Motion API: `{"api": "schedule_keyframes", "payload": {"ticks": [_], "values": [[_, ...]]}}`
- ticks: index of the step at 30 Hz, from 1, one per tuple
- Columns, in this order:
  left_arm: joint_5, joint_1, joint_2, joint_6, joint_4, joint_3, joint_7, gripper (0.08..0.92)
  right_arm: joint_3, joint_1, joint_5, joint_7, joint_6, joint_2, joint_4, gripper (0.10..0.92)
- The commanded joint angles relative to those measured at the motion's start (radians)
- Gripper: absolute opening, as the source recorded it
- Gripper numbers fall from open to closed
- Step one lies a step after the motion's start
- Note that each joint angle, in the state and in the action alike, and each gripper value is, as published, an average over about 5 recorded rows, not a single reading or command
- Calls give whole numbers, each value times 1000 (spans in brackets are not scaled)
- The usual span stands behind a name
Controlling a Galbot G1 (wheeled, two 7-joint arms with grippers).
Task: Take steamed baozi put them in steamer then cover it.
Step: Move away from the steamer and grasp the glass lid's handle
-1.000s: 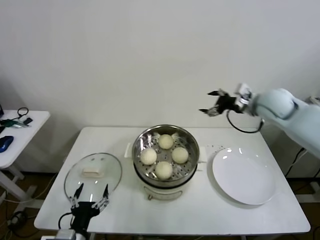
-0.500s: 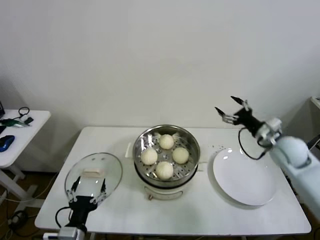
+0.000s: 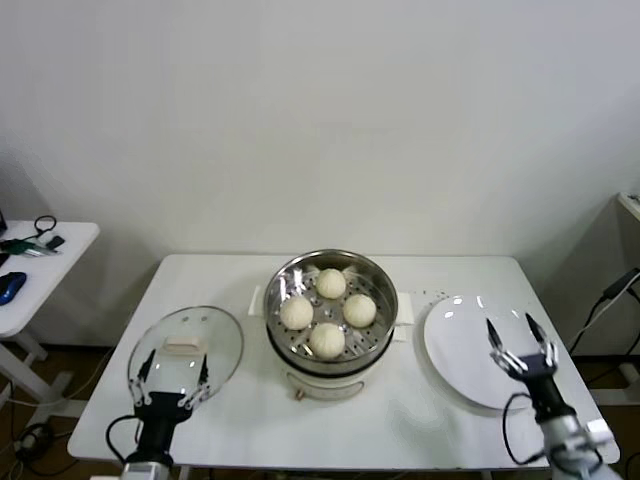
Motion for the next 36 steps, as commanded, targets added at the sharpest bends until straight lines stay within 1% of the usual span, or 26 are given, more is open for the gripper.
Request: {"api": "schedule_keyframes", "payload": {"ticks": [1,4,7,12,14,17,21,24,30,36], "values": [[42,-1,-2,-40,6,0,-11,823,86,-177,5,4,198,158,1,823],[85,-3,0,-61,13,-6,-21,823,59,-171,-4,9,191,160,-11,823],[187,-6,10,-92,31,-16,-55,823,41,-161,-29,24,162,159,-18,823],[535,-22,49,-141,103,-38,-206,823,11,-143,-69,53,113,151,-30,823],[676,-25,61,-137,128,-45,-251,823,5,-136,-74,61,97,150,-32,823],[875,-34,70,-112,170,-48,-297,823,-2,-123,-82,66,81,149,-38,823],[1147,-74,72,-49,274,-46,-376,823,-7,-107,-93,69,67,151,-38,823],[1273,-114,74,-24,355,-43,-423,823,-7,-101,-102,71,62,158,-35,823],[1392,-207,78,-14,489,-45,-485,823,-4,-103,-115,71,62,175,-30,823],[1400,-296,95,-26,605,-35,-504,823,7,-116,-124,70,65,189,-23,823]]}}
